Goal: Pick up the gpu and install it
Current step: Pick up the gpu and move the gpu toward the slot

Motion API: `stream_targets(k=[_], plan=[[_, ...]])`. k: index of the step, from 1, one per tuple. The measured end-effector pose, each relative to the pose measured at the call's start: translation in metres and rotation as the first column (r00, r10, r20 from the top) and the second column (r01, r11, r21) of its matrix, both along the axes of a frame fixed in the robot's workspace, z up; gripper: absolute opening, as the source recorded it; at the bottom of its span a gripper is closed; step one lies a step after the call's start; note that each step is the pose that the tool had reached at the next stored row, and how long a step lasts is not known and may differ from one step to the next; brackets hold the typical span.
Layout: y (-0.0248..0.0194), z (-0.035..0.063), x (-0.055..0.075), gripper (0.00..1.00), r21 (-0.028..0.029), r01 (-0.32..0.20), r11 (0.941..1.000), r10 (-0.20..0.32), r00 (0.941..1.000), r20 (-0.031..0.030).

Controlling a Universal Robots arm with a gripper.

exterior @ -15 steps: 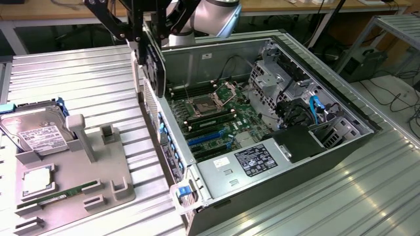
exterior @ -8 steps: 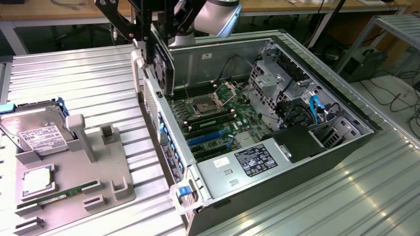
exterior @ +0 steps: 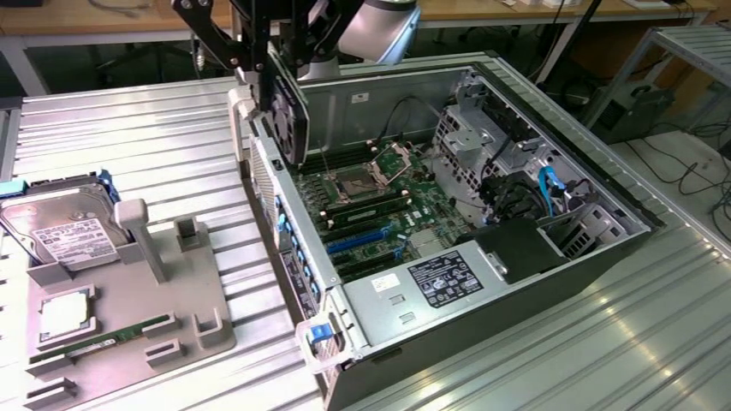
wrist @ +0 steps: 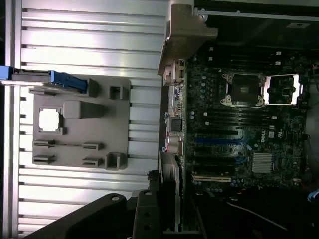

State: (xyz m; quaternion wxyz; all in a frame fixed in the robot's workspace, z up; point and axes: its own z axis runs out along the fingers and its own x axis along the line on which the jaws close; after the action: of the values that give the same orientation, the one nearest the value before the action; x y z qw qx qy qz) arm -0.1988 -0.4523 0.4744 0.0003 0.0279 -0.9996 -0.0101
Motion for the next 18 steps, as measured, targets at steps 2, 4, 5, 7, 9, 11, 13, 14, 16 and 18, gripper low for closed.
stream_targets(k=[2, 4, 5, 7, 9, 11, 13, 14, 16, 18], plan=[[0.0000, 0.0000, 0.001, 0.27, 0.0000, 0.000, 1.0000, 0.000, 1.0000, 0.0000], [0.0000, -0.0001, 0.002, 0.27, 0.0000, -0.001, 1.0000, 0.001, 1.0000, 0.0000], [0.0000, -0.0001, 0.002, 0.27, 0.0000, -0.001, 1.0000, 0.001, 1.0000, 0.0000], [0.0000, -0.0001, 0.004, 0.27, 0.0000, -0.001, 1.0000, 0.001, 1.0000, 0.0000], [0.0000, -0.0001, 0.005, 0.27, 0.0000, -0.002, 1.0000, 0.002, 1.0000, 0.0000], [0.0000, -0.0001, 0.007, 0.27, -0.0001, -0.003, 1.0000, 0.003, 1.0000, 0.0000], [0.0000, -0.0002, 0.008, 0.27, 0.0000, -0.003, 1.0000, 0.003, 1.0000, 0.0000], [0.0000, -0.0002, 0.009, 0.27, -0.0001, -0.003, 1.0000, 0.003, 1.0000, 0.0000], [0.0000, -0.0002, 0.010, 0.27, 0.0000, -0.004, 1.0000, 0.004, 1.0000, 0.0000], [0.0000, -0.0003, 0.012, 0.27, 0.0000, -0.004, 1.0000, 0.004, 1.0000, 0.0000]])
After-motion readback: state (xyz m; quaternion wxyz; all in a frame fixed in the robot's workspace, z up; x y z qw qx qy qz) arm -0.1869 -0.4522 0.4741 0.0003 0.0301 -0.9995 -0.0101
